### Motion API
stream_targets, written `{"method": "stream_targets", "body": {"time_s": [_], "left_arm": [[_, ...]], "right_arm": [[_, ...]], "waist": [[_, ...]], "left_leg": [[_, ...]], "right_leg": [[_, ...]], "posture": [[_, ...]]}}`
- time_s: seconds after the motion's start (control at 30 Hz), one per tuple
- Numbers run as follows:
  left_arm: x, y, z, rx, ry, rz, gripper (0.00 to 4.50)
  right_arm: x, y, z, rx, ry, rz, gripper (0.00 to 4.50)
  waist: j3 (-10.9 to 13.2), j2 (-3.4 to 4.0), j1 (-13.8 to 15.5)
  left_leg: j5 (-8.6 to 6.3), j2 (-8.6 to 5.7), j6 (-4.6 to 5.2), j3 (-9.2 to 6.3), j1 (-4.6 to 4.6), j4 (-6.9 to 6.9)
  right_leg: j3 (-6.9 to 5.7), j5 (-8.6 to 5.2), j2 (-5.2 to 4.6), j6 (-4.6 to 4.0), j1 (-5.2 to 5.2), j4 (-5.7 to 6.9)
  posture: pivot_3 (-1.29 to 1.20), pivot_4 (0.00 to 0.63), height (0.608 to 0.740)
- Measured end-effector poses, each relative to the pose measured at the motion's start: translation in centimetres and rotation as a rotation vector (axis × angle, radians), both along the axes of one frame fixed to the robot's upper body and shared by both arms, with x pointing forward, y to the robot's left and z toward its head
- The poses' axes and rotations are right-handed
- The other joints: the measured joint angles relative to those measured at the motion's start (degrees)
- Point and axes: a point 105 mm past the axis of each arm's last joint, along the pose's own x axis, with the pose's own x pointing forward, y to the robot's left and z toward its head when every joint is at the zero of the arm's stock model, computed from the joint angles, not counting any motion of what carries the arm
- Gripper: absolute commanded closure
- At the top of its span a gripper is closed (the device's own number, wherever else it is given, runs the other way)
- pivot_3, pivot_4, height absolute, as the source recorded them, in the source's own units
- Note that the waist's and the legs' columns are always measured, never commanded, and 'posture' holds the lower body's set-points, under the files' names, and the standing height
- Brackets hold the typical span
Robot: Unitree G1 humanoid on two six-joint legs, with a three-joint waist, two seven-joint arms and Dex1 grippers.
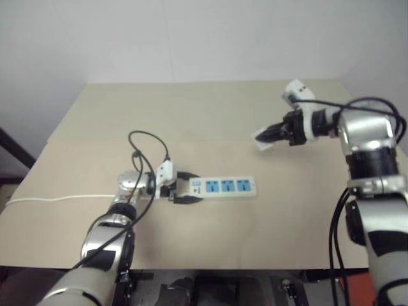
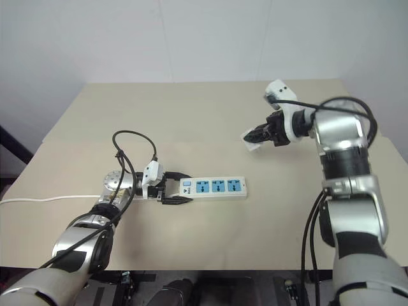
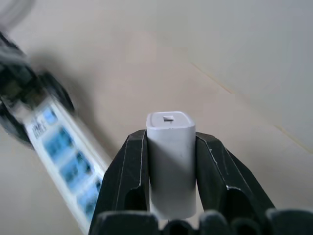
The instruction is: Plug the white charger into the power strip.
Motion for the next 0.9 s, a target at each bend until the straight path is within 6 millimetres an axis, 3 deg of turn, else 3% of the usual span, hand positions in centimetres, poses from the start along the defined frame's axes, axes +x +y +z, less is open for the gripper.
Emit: {"method": "stream_targets", "body": {"time_s": [0.27,0.47,0.9], "left_arm": [[-0.5,0.6,-0.2,0.007,0.034,-0.031,1.24],[-0.7,0.6,-0.2,0.022,0.043,-0.052,1.24],[-1.1,0.5,-0.3,0.023,0.029,-0.065,1.24]], "right_arm": [[-3.5,2.4,0.1,0.322,-0.153,0.247,3.40],[-4.1,4.2,-1.1,0.470,-0.259,0.335,3.40],[-4.0,7.0,-5.9,0.474,-0.149,0.443,3.40]], "waist": [[0.00,-0.01,-0.65],[-0.01,-0.01,-0.67],[-0.01,-0.01,-0.62]], "left_leg": [[0.00,0.05,0.00,0.07,0.15,0.00],[0.00,0.04,0.01,0.07,0.21,-0.01],[0.00,0.03,0.01,0.06,0.31,-0.05]], "right_leg": [[0.10,0.00,0.04,0.00,0.13,-0.01],[0.11,0.00,0.06,0.00,0.18,-0.02],[0.10,0.00,0.07,0.00,0.23,-0.03]], "posture": [[0.00,0.150,0.740],[0.00,0.150,0.740],[0.00,0.150,0.740]]}}
